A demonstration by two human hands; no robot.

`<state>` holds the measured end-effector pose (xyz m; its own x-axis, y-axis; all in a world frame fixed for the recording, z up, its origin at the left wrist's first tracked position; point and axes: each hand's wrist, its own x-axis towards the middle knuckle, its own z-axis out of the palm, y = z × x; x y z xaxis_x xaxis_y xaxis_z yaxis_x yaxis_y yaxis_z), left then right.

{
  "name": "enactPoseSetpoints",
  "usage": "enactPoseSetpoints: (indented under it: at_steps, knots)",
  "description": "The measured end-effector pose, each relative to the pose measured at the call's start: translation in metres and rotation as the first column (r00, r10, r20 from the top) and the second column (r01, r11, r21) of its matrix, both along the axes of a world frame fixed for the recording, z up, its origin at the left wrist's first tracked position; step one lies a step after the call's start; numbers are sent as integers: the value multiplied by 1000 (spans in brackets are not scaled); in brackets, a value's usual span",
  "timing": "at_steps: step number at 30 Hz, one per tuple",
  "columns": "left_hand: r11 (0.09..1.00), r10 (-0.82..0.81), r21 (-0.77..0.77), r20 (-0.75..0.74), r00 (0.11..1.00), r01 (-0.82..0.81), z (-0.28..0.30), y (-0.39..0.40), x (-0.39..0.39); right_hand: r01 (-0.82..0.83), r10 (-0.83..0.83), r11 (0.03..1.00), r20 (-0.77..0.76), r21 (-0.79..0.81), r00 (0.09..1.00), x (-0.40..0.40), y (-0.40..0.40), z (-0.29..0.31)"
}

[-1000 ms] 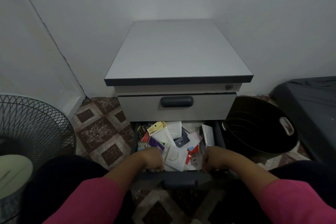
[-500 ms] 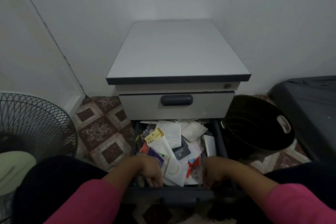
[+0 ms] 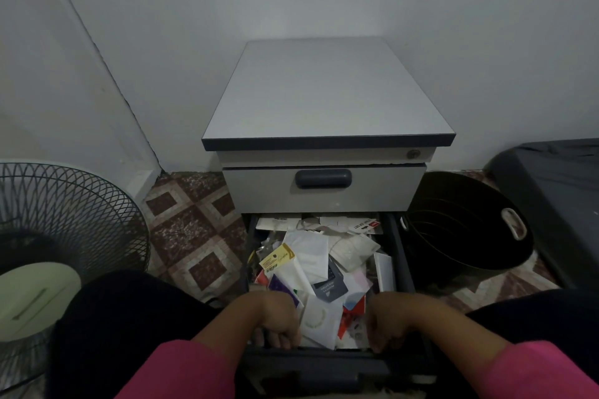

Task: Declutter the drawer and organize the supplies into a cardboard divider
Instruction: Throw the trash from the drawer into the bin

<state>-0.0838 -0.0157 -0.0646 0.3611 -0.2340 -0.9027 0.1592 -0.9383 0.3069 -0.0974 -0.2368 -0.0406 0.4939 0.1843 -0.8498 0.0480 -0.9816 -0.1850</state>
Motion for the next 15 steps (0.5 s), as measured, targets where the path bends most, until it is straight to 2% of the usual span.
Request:
enactPoseSetpoints:
  at_steps: [2,5,8,10,13,15]
  knots:
    - [999,-26,-18,95,995,28,11,-3,6,68,-72,996,80,51,994,4,-4,10]
    - [983,118,-172,303,946,-67,24,-1,22,195,-217,976,327,99,920,14,-13,21]
    - [957,269,-258,635,724,-130,24,7,35,372,-393,915,553,156,735,20,-21,15]
    - [978,209,-160,739,641,-134,15,11,40,423,-412,898,570,122,711,19,-23,5]
    - [995,15,57,702,712,-78,-3,11,39,410,-379,907,605,93,700,17,-19,-7]
    - [997,-26,73,660,750,-30,-12,9,36,361,-311,929,696,80,647,18,-16,-8]
